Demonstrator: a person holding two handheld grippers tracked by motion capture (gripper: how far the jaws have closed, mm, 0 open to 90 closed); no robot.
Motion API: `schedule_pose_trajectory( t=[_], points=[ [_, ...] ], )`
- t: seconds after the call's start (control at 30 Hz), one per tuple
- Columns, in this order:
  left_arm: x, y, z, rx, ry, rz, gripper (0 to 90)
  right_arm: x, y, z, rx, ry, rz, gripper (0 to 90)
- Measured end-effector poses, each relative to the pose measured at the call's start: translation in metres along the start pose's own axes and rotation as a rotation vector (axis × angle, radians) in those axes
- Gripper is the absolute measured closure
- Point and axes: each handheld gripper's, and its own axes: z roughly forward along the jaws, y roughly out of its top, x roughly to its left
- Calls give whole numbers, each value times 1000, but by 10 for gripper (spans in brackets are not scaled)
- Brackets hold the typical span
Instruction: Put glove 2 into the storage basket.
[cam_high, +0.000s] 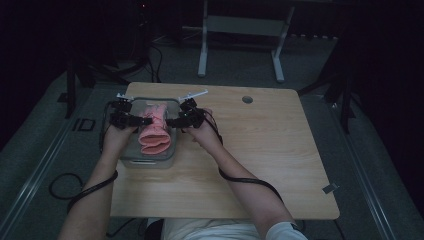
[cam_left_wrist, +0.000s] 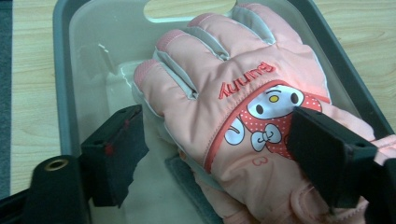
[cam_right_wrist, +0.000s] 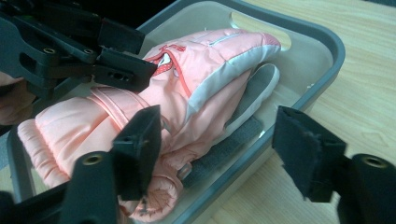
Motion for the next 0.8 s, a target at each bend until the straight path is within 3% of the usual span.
schedule_pose_trajectory(
  t=[0.33,0.7,0.8],
  points=[
    [-2,5,-12,-25,-18,27,158,-1,-2,-4,9,39,-32,212],
    [-7,6,-24,-55,-42,52,143,-5,-6,-6,-6,42,-23,192],
    [-16,6,-32,-93,-63,82,142,-7,-7,-9,-18,39,-27,192]
  ],
)
